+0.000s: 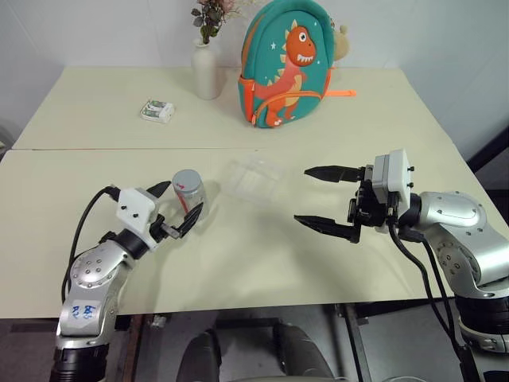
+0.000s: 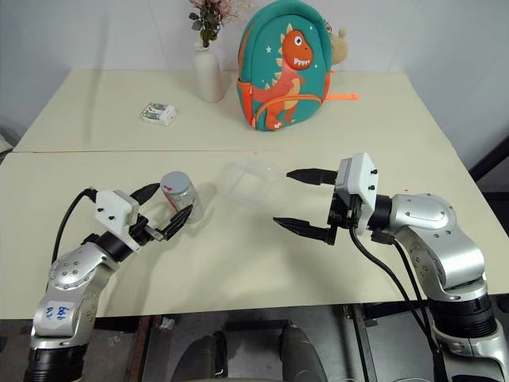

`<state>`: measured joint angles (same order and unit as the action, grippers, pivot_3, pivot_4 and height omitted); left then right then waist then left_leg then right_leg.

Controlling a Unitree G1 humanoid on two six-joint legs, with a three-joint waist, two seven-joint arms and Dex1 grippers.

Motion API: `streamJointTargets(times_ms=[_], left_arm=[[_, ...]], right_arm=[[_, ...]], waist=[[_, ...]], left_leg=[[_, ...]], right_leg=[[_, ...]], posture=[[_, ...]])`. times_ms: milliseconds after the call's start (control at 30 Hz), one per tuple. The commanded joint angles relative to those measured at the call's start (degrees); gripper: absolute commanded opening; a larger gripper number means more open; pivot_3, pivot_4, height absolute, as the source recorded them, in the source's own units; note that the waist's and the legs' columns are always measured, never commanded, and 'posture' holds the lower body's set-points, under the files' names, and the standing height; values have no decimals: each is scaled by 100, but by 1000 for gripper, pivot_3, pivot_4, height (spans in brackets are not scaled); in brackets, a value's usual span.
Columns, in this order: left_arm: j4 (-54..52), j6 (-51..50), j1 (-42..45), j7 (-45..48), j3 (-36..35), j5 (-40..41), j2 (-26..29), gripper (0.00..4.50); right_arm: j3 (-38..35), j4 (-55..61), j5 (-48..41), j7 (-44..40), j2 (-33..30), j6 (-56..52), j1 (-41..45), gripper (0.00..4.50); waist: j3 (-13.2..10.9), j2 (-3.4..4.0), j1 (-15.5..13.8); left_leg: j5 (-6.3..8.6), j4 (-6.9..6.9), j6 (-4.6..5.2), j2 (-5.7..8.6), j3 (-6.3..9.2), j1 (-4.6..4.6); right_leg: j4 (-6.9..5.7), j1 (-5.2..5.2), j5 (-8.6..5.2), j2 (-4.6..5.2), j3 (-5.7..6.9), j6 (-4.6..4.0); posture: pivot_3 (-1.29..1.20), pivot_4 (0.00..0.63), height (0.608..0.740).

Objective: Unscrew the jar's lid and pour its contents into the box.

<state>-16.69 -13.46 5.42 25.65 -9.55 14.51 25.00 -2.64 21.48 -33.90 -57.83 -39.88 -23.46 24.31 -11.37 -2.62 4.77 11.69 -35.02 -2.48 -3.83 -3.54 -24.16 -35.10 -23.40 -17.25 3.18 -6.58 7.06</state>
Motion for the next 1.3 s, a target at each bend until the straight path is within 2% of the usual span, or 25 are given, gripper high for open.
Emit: streamJointTargets(times_ms=[33, 133, 367, 467, 633, 667, 767, 867, 1000, 1100, 1300], left_arm=[[325, 207, 193, -71, 160, -130, -153, 4465], [699, 256, 430, -154, 278, -277, -261, 4465], [1306, 615, 779, -125, 351, -365, -355, 4465], [1408, 736, 835, -82, 371, -377, -376, 3870], [1440, 891, 831, -51, 390, -385, -381, 2277], [1437, 909, 827, -51, 395, -389, -381, 2135], [1248, 1019, 742, 357, 384, -51, -367, 2135], [915, 996, 681, 1111, 369, 370, -80, 2135], [514, 30, 819, 2622, 295, 1458, 870, 2135], [602, -251, 1223, 2956, 533, 1451, 1213, 2135], [890, -725, 2183, 2820, 1243, 1123, 842, 2135]], right_arm=[[-112, 308, -128, 108, 32, -2, 53, 4500], [-94, 402, -127, 202, 70, -4, 55, 4500], [-84, 504, -127, 313, 124, 2, 35, 4500], [-91, 524, -116, 348, 128, 10, -3, 4500], [-62, 542, -101, 430, 164, 22, -91, 4500], [-49, 543, -98, 442, 175, 21, -114, 4500], [-14, 578, -87, 480, 192, -15, -223, 4500], [9, 614, -104, 547, 181, -114, -262, 4500], [-76, 757, -448, 775, 192, -580, -60, 4500], [-88, 850, -818, 1046, 317, -1007, 254, 4500], [406, 1117, -1092, 1706, 815, -1709, 902, 4500]], waist=[[0, 0, -8], [0, 0, -28], [0, 0, -25], [0, 0, -30], [0, 0, -32], [0, 0, -33], [0, 0, -34], [0, 0, -19], [0, 0, 2], [-1, 0, 2], [0, 0, -22]], left_leg=[[0, 2, 0, -2, 1, -2], [0, 1, 0, -2, 3, -2], [-1, -5, 1, -1, 3, -1], [-1, -4, 1, -1, 3, -2], [-1, -3, 1, -1, 3, -2], [-1, -4, 1, -1, 3, -2], [-1, -4, 1, -1, 3, -2], [-1, -3, 0, -1, 2, -3], [-1, 1, 0, -7, 2, 0], [-1, -2, -2, -6, 2, 2], [-4, -4, 2, -1, 2, -5]], right_leg=[[-2, -4, 3, -3, 0, 6], [-10, -7, 18, -6, 2, 37], [-12, -4, 9, -5, -1, 19], [-12, -5, 11, -5, -1, 23], [-12, -5, 17, -5, -1, 36], [-12, -5, 17, -5, -1, 36], [-13, -4, 17, -5, -1, 35], [-12, -6, 10, -5, -1, 23], [-18, -8, -1, -9, 0, 2], [-25, -10, -4, -7, 0, -5], [-19, -8, -5, -1, 1, -6]], posture=[[0, 150, 740], [0, 150, 740], [0, 150, 740], [0, 150, 740], [0, 150, 740], [0, 150, 740], [0, 150, 740], [0, 150, 740], [0, 150, 740], [0, 150, 740], [0, 150, 740]])
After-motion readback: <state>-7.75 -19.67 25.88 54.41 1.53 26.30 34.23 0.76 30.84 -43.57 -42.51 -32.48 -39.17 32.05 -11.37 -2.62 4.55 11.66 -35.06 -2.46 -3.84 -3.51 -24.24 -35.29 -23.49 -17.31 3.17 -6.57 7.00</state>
